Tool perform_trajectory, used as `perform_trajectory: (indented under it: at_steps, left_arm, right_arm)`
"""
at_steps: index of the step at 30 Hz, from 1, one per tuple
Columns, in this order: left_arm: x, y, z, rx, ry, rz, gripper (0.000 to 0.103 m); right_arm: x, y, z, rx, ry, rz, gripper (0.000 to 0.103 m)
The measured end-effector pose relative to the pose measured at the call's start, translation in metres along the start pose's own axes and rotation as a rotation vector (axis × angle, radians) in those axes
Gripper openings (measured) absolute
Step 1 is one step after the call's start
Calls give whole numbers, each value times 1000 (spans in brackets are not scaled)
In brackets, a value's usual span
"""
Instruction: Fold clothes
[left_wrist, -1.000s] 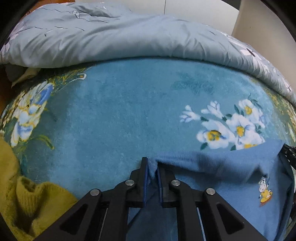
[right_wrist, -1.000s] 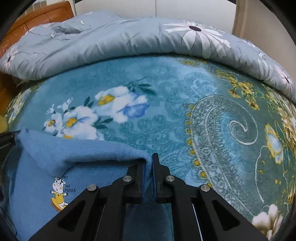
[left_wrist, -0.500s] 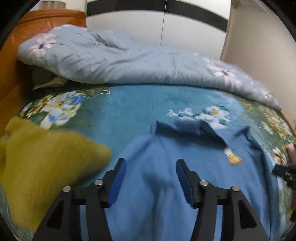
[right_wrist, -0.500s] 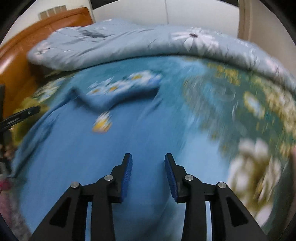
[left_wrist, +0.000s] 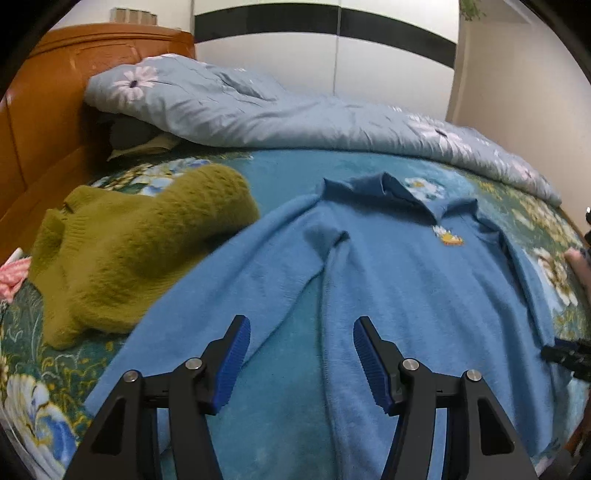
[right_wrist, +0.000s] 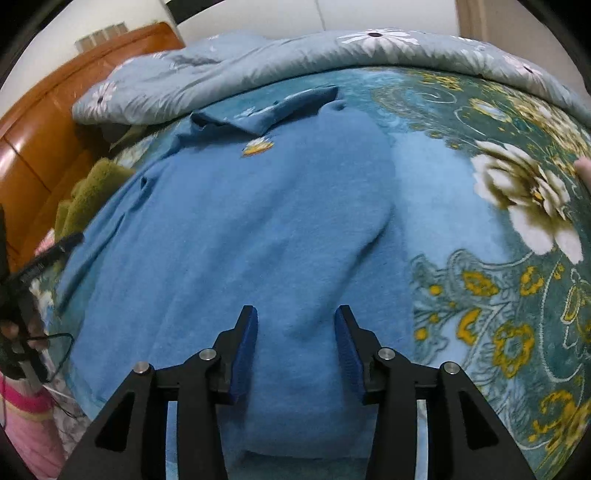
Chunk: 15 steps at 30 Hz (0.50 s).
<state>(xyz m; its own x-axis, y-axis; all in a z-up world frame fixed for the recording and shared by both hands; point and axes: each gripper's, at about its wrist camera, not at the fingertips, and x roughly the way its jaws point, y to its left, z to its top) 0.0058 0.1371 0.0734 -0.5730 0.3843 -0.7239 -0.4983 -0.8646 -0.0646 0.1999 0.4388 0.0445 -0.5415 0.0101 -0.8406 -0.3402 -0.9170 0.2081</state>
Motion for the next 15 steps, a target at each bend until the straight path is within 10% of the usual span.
perform_trajectory:
  at_steps: [3, 7, 15]
  left_arm:
    - [-4, 14, -4, -31, 6, 24, 63]
    - [-9, 39, -7, -94, 15, 47, 63]
    - [-7, 73, -16, -199, 24, 52, 63]
  right_arm:
    - [0, 3, -1, -9, -9, -29, 44]
    - [-7, -18, -2, 81, -23, -11, 7]
    - [-70, -87, 31, 253, -198, -154, 4]
